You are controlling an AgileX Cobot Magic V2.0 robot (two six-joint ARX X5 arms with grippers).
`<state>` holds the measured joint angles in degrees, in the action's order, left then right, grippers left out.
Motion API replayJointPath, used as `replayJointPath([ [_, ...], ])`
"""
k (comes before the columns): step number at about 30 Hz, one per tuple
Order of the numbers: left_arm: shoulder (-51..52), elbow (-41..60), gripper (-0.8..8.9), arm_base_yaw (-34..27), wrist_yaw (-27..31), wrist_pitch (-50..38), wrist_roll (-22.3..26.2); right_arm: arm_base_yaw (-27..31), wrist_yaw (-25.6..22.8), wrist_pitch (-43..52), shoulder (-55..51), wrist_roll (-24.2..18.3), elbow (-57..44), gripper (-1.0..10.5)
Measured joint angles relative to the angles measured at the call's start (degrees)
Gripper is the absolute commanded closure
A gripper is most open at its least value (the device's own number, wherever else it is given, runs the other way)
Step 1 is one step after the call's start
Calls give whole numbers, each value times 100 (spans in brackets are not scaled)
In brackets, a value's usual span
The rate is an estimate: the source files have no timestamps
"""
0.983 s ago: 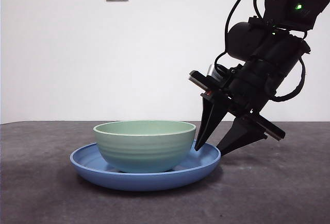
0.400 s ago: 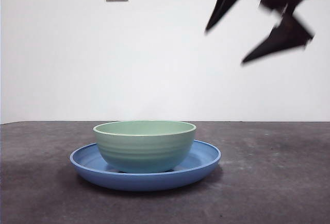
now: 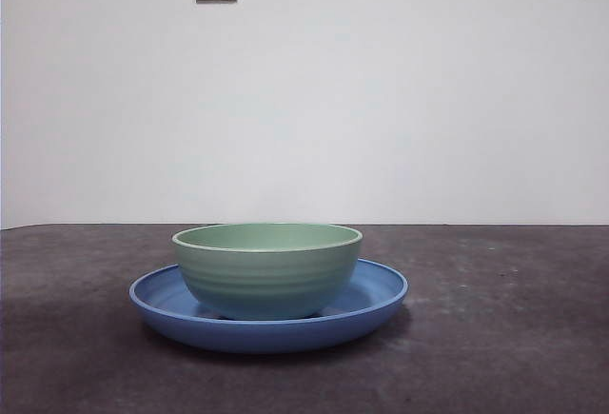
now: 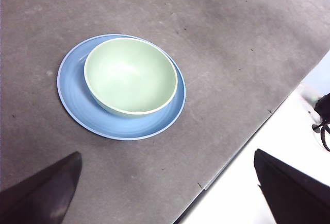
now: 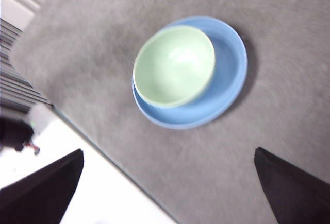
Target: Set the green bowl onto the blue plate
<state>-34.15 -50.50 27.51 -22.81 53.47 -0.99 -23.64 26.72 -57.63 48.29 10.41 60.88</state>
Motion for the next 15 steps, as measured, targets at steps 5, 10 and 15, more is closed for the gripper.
replayJointPath([
  [5, 0, 0, 278, 0, 0, 0, 0, 0, -39, -398, -684, -271, 0, 366],
  [10, 0, 0, 283, 0, 0, 0, 0, 0, -39, -457, -1060, -415, 0, 366],
  [15, 0, 0, 377, 0, 2, 0, 2, 0, -39, -457, -1115, -428, 0, 408],
])
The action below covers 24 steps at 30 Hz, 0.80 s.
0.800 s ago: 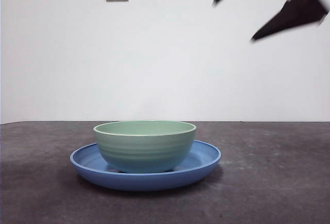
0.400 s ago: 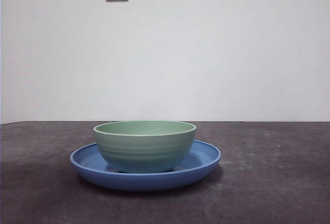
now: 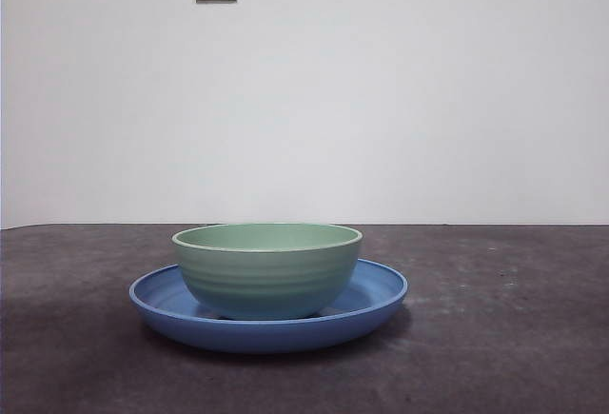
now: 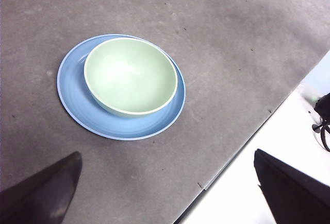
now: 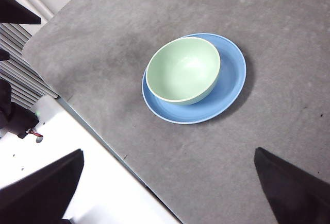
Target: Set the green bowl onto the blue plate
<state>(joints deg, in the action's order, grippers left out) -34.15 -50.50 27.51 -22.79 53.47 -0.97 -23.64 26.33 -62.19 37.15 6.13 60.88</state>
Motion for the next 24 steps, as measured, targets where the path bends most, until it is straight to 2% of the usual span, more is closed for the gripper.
replayJointPath([
  [1, 0, 0, 477, 0, 2, 0, 2, 0, -2, 0, 0, 0, 0, 527],
  [2, 0, 0, 637, 0, 11, 2, 4, 0, 0, -2, 0, 2, 0, 696],
  [3, 0, 0, 817, 0, 15, 2, 4, 0, 0, -7, 0, 0, 0, 930],
  [4, 0, 0, 788, 0, 17, 0, 7, 0, -2, -7, 0, -4, 0, 935],
  [5, 0, 0, 793, 0, 20, 0, 7, 0, -2, -4, 0, -11, 0, 906],
  [24, 0, 0, 794, 0, 28, 0, 9, 0, 9, 173, 0, -33, 0, 906],
])
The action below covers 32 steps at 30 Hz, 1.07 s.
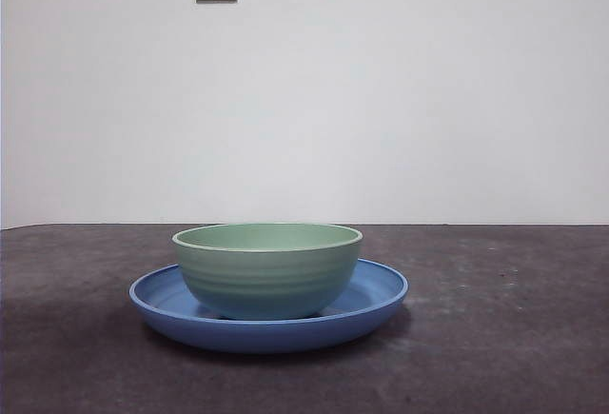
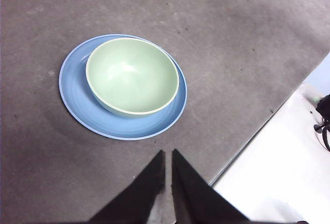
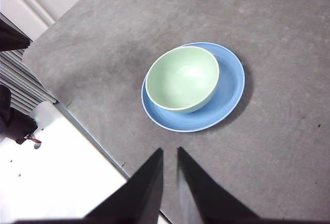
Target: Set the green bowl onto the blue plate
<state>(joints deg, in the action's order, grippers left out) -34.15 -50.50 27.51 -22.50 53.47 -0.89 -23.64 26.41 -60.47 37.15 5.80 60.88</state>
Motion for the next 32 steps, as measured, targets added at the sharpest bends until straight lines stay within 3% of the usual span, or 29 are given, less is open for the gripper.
replayJointPath([
  [6, 4, 0, 794, -42, -2, -2, 0, 0, 0, 13, 0, 0, 0, 906],
  [11, 426, 433, 794, -533, 0, -420, 13, 0, 0, 13, 0, 0, 0, 906],
  [19, 2074, 2782, 794, -1556, 22, -2741, 452, 0, 0, 15, 0, 0, 0, 906],
  [24, 2774, 4133, 794, -2103, 868, -3797, 535, 0, 0, 20, 0, 0, 0, 906],
  [32, 3394, 4741, 794, -2695, 1976, -4000, 92, 0, -2, 31, 0, 0, 0, 906],
])
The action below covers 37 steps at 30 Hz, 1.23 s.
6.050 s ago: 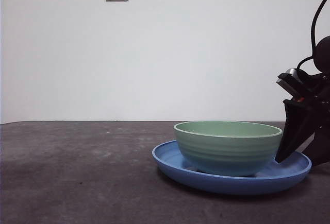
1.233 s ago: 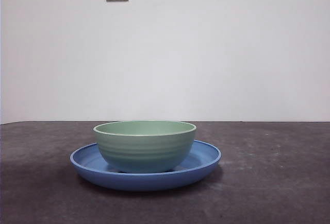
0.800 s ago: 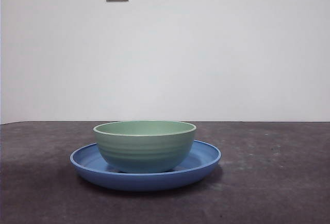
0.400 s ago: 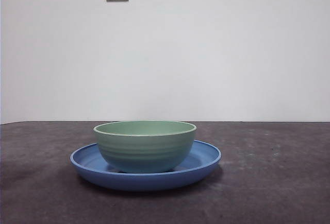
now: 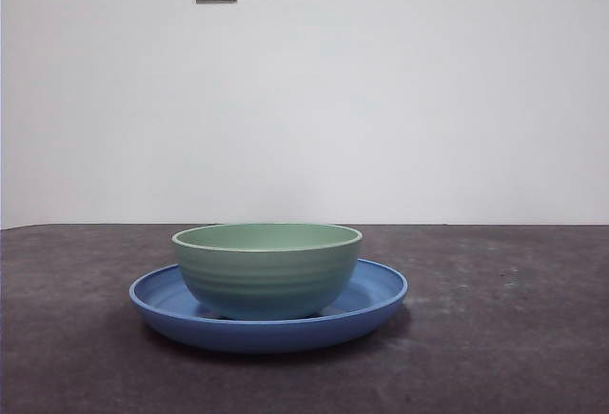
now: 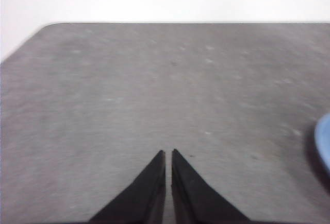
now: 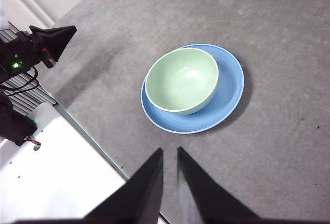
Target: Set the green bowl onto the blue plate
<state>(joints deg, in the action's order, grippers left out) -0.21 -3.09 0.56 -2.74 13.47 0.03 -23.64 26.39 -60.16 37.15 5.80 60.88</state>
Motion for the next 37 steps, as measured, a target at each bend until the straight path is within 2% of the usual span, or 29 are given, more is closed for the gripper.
replayJointPath([
  [5, -4, 39, 794, -140, 387, -79, -63, 0, 2, 0, 0, 0, 0, 906],
  [17, -4, 125, 794, -127, 391, -297, -72, 0, 2, 0, 0, 0, 0, 906],
  [30, -4, 125, 794, 83, 391, -297, 219, 0, 2, 0, 0, 0, 0, 906],
  [37, -4, 125, 794, 85, 391, -297, 201, 0, 2, 0, 0, 0, 0, 906],
])
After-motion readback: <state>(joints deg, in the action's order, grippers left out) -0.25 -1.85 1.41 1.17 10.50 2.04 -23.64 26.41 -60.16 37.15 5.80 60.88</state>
